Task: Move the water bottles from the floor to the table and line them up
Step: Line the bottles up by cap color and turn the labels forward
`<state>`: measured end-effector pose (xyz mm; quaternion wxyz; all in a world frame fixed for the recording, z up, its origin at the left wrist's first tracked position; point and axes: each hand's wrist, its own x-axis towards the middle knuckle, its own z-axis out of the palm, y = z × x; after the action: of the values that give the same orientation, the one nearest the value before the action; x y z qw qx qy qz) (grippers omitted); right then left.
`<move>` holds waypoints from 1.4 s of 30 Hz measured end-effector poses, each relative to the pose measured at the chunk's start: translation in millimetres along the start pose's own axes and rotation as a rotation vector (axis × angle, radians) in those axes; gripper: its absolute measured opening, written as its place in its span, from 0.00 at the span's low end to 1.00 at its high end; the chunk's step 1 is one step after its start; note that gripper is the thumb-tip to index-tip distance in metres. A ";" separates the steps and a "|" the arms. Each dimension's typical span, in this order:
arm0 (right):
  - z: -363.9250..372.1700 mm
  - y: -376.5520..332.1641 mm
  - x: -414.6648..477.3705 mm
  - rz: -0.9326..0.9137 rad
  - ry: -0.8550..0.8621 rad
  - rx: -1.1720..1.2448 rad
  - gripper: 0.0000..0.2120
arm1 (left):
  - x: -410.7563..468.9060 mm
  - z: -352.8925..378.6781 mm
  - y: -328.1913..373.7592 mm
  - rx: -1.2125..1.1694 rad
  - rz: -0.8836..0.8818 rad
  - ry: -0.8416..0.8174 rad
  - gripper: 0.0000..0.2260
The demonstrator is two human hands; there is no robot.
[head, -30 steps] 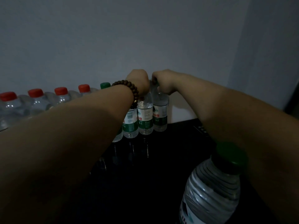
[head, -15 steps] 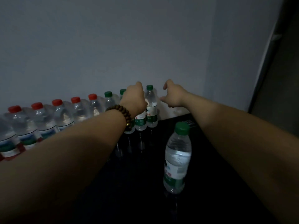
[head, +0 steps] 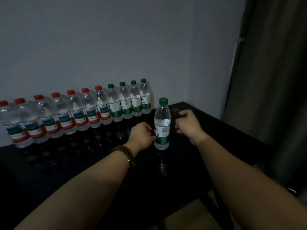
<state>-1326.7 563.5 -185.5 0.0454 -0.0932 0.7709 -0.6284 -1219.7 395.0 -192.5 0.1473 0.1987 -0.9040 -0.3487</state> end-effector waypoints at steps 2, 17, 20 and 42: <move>8.6 24.5 -19.4 0.057 -0.040 -0.008 0.28 | -8.5 12.3 -6.9 -0.044 -0.018 0.017 0.20; 57.7 84.4 -6.4 -0.228 0.011 -0.370 0.18 | 23.2 70.8 -52.1 -0.231 0.025 0.111 0.10; 65.1 83.9 15.0 -0.239 0.025 -0.441 0.15 | 48.5 75.8 -52.1 -0.226 0.030 0.118 0.09; 132.5 80.5 224.2 -0.246 0.111 -0.535 0.13 | 274.7 104.9 -81.2 -0.252 0.058 -0.014 0.20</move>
<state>-1528.2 406.8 -280.9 -0.0994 -0.1603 0.8934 -0.4077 -1482.4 273.0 -288.2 0.1747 0.1501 -0.8595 -0.4564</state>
